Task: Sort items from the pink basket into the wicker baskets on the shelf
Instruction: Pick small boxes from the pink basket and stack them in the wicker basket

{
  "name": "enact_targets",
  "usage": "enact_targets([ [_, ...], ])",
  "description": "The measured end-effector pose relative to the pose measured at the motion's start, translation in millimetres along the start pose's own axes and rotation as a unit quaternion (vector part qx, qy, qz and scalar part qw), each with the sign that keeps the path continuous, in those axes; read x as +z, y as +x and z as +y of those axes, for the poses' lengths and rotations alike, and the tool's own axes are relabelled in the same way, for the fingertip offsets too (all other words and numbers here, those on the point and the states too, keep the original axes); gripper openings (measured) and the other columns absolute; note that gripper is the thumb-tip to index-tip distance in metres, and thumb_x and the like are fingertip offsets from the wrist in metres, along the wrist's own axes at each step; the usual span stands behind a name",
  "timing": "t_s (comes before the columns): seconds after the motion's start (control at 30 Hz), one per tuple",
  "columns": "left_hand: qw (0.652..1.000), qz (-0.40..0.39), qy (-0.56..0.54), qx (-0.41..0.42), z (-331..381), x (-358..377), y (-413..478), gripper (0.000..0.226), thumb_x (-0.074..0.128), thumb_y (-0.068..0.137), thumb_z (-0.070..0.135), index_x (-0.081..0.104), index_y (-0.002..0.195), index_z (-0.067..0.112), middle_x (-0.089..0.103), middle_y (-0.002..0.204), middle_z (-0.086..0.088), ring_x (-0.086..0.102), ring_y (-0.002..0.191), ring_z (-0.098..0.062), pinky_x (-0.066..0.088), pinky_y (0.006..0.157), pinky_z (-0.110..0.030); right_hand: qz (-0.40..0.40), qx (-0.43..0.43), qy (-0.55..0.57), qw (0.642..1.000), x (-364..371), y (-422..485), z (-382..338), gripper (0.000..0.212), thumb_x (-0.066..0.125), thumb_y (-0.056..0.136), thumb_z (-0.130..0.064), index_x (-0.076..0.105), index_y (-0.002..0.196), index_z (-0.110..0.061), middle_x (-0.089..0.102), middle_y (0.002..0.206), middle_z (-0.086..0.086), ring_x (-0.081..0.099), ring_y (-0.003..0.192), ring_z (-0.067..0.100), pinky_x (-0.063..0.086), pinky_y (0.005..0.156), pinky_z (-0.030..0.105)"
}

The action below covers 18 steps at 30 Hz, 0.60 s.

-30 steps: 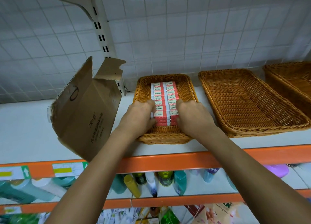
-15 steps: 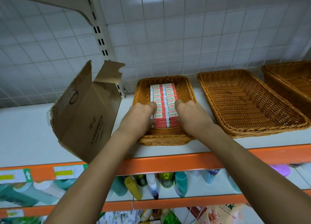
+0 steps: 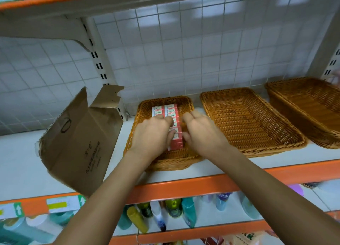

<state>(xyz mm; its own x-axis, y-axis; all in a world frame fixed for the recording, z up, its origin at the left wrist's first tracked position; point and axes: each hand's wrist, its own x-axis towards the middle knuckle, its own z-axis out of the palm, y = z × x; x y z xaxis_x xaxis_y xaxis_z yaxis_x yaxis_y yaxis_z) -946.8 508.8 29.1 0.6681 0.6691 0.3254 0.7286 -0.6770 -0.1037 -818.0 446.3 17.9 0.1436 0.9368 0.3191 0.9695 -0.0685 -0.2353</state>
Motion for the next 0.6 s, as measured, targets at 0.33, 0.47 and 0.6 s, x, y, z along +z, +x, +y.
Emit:
enact_targets([
  [0.33, 0.995, 0.011, -0.032, 0.096, 134, -7, 59, 0.032, 0.044, 0.094, 0.040, 0.058, 0.114, 0.019, 0.057, 0.115, -0.001, 0.055, 0.109, -0.024, 0.046, 0.084, -0.036, 0.021, 0.068, -0.056, 0.996, -58, -52, 116, 0.033, 0.051, 0.092, -0.030, 0.046, 0.121, -0.015, 0.050, 0.122, 0.006, 0.043, 0.117, 0.025, 0.040, 0.093, 0.034],
  [0.47, 0.987, 0.022, -0.061, 0.145, 214, -11, 84, 0.035, 0.044, 0.095, 0.039, 0.056, 0.120, 0.018, 0.056, 0.121, 0.000, 0.053, 0.113, -0.024, 0.047, 0.086, -0.036, 0.027, 0.119, -0.068, 0.990, -88, -85, 181, 0.033, 0.052, 0.091, -0.029, 0.048, 0.119, -0.012, 0.052, 0.119, 0.008, 0.045, 0.115, 0.027, 0.042, 0.093, 0.035],
  [0.6, 0.976, 0.020, -0.082, 0.199, 295, -12, 104, 0.033, 0.046, 0.093, 0.038, 0.056, 0.117, 0.018, 0.057, 0.118, -0.004, 0.053, 0.111, -0.026, 0.046, 0.086, -0.038, 0.032, 0.165, -0.086, 0.982, -118, -125, 243, 0.029, 0.053, 0.089, -0.026, 0.051, 0.113, -0.009, 0.053, 0.113, 0.012, 0.047, 0.110, 0.032, 0.039, 0.090, 0.037],
])
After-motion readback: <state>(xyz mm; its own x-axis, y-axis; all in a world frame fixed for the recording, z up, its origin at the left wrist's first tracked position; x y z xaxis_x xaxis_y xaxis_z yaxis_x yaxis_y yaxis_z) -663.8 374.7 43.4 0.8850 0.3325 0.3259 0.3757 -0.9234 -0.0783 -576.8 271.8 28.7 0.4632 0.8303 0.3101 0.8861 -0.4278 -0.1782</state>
